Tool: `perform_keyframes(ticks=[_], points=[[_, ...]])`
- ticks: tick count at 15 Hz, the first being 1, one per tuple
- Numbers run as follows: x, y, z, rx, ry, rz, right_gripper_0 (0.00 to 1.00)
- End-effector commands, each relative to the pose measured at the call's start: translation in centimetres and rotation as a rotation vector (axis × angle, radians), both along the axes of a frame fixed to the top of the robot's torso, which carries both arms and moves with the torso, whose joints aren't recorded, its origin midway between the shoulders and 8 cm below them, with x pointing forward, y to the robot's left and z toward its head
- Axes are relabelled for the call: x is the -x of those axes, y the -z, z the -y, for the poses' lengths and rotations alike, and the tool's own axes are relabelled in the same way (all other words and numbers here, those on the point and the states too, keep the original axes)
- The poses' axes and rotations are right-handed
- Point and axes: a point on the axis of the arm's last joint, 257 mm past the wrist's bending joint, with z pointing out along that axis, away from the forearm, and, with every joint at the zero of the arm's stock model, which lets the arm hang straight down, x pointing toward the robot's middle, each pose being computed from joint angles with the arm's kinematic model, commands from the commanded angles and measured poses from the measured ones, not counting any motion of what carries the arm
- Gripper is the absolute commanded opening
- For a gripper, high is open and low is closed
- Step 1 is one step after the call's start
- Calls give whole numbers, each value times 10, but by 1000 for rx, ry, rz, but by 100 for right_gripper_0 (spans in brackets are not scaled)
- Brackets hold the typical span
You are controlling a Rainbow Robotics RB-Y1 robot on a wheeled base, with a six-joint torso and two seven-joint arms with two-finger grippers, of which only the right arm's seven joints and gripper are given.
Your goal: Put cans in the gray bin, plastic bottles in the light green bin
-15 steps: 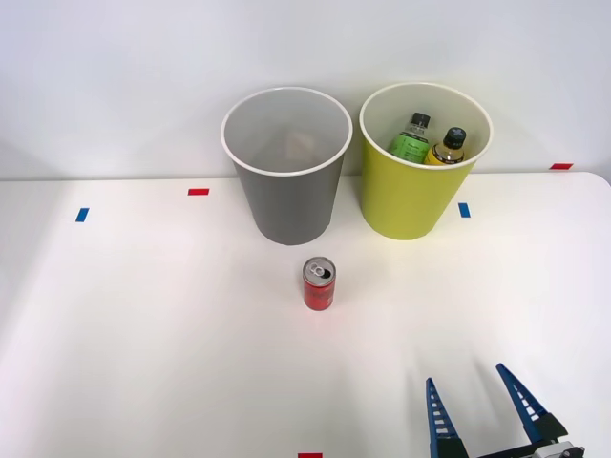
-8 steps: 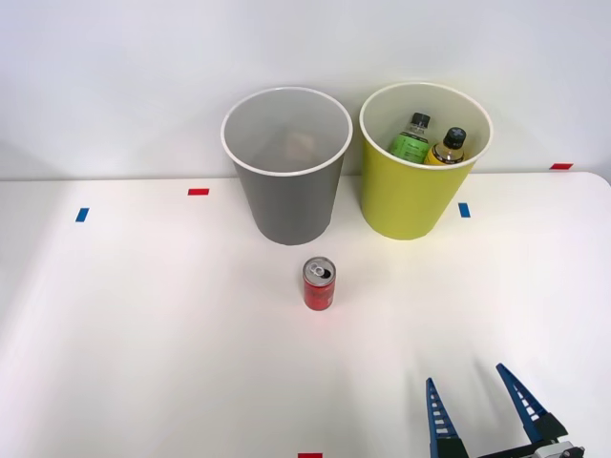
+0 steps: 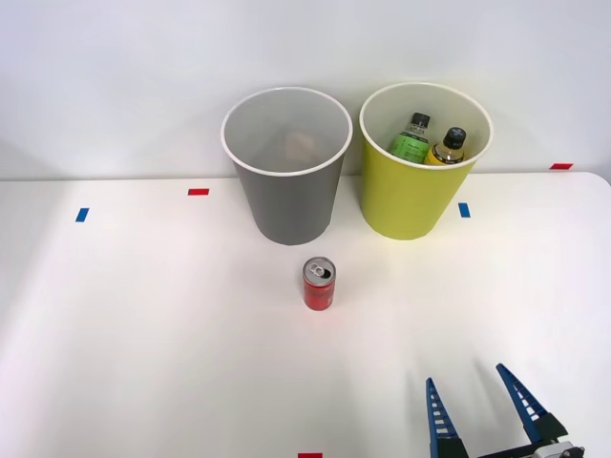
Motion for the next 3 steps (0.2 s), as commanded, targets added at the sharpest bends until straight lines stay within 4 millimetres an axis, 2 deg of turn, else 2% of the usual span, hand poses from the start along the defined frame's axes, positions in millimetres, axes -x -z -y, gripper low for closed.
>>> perform_keyframes(ticks=[1, 3], points=[[0, 0, 0, 0, 0, 0, 100], [0, 0, 0, 0, 0, 0, 100]])
